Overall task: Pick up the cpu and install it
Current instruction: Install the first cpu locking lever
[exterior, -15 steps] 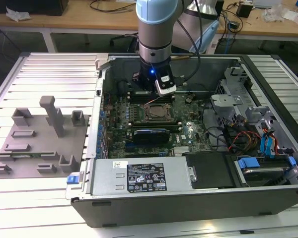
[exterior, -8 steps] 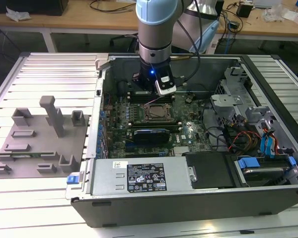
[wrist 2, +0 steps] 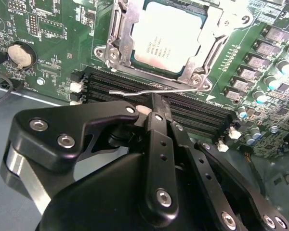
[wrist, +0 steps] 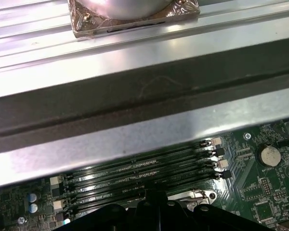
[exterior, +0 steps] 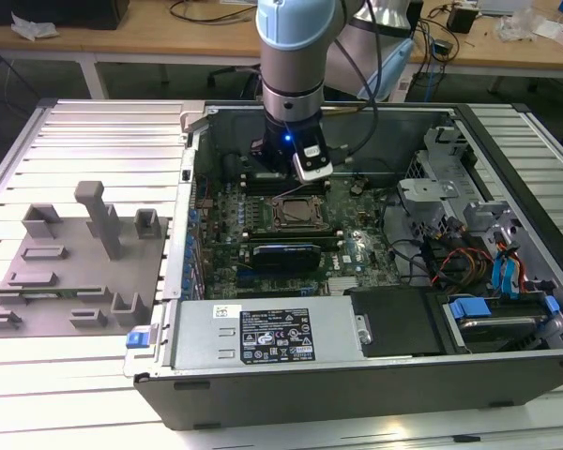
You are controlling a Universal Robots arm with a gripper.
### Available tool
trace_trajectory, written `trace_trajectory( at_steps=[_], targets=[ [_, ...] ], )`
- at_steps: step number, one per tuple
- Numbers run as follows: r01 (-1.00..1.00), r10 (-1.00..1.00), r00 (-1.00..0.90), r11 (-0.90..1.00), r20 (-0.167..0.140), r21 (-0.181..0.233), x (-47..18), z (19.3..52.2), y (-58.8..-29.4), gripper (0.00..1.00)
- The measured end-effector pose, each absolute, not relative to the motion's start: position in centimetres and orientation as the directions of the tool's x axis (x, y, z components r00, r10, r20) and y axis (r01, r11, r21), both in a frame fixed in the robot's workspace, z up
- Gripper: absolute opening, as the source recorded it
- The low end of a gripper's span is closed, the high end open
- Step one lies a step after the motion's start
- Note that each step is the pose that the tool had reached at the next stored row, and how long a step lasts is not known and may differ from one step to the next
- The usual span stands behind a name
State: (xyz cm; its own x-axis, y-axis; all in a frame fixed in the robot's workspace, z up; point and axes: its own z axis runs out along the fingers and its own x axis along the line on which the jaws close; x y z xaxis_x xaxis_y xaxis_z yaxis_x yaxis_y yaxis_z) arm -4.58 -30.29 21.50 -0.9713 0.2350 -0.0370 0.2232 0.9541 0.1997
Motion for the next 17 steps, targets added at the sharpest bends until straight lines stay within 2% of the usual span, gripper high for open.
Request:
trace_trajectory(
  at_steps=[4, 9, 17],
  targets=[
    [0.221, 0.234, -0.971, 0.956, -0.052, 0.194, -4.57, 21.3, -30.3, 0.11],
    [0.219, 0.233, -0.97, 0.963, -0.076, 0.158, -4.6, 21.2, -30.27, 0.11],
    [0.239, 0.256, -0.962, 0.958, -0.097, 0.157, -4.6, 20.96, -30.07, 0.11]
  ],
)
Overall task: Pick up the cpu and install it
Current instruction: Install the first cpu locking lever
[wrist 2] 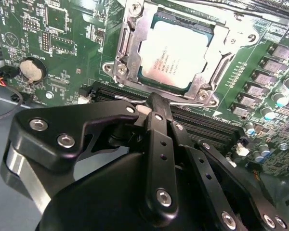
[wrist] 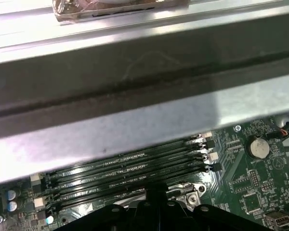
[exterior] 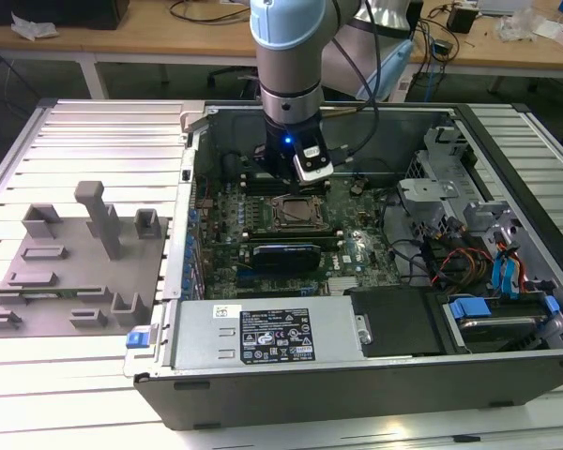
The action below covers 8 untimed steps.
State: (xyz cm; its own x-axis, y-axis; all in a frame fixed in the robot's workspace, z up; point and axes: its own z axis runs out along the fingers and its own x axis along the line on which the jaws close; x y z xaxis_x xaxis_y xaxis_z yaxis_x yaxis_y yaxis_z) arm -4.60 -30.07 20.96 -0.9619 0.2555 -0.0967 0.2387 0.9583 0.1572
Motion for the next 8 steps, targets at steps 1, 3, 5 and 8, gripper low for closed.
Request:
trace_trajectory(
  at_steps=[1, 3, 5, 8],
  targets=[
    [0.251, 0.268, -0.959, 0.955, -0.097, 0.157, -4.6, 20.95, -30.04, 0.11],
    [0.263, 0.28, -0.955, 0.952, -0.097, 0.157, -4.6, 20.93, -29.97, 0.11],
    [0.277, 0.294, -0.951, 0.948, -0.097, 0.157, -4.6, 20.89, -29.71, 0.11],
    [0.284, 0.301, -0.949, 0.946, -0.097, 0.157, -4.6, 20.87, -29.31, 0.11]
  ],
)
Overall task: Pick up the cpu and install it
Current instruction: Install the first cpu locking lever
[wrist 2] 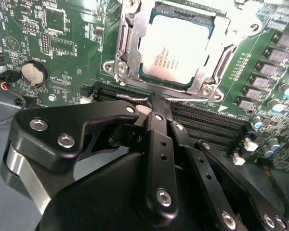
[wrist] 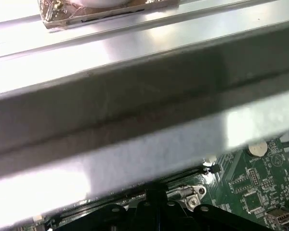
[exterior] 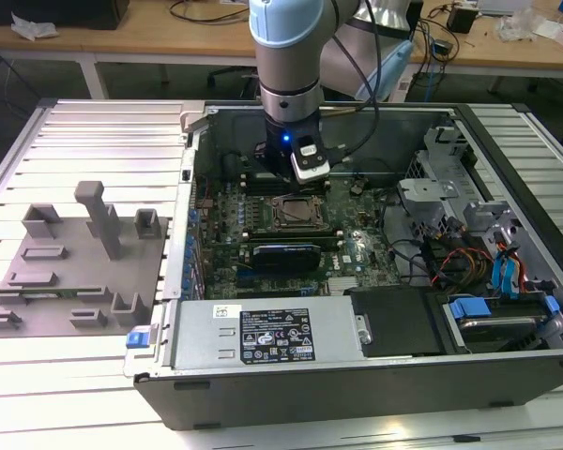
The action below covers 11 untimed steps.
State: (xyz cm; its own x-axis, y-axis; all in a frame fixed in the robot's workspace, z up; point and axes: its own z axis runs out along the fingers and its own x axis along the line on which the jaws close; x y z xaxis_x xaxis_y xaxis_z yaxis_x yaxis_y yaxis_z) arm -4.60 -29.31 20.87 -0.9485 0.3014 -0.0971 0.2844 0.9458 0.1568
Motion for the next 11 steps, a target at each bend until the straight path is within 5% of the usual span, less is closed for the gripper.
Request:
trace_trajectory(
  at_steps=[11],
  targets=[
    [0.285, 0.303, -0.945, 0.948, -0.127, 0.142, -4.6, 20.49, -28.96, 0.11]
  ],
)
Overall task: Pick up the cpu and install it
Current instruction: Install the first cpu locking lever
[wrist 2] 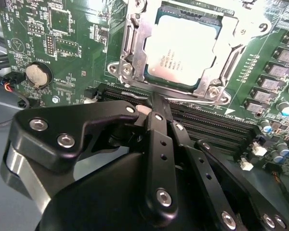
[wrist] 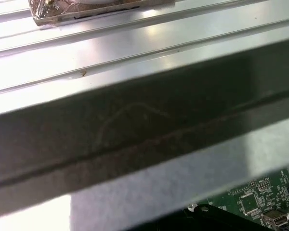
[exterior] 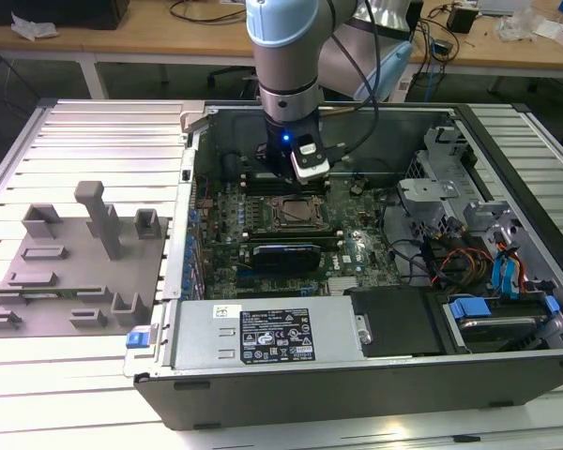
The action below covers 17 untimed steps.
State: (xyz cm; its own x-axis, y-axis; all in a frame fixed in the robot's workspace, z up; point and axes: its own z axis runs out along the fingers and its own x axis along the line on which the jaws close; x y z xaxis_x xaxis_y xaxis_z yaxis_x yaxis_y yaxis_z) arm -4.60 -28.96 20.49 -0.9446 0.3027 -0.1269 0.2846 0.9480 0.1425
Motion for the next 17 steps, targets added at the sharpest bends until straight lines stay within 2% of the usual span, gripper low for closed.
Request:
trace_trajectory(
  at_steps=[4, 9, 17],
  targets=[
    [0.29, 0.307, -0.942, 0.948, -0.132, 0.133, -4.6, 20.41, -28.77, 0.11],
    [0.291, 0.306, -0.939, 0.95, -0.158, 0.109, -4.6, 20.24, -28.47, 0.11],
    [0.292, 0.305, -0.935, 0.952, -0.184, 0.094, -4.61, 20.0, -28.23, 0.11]
  ],
)
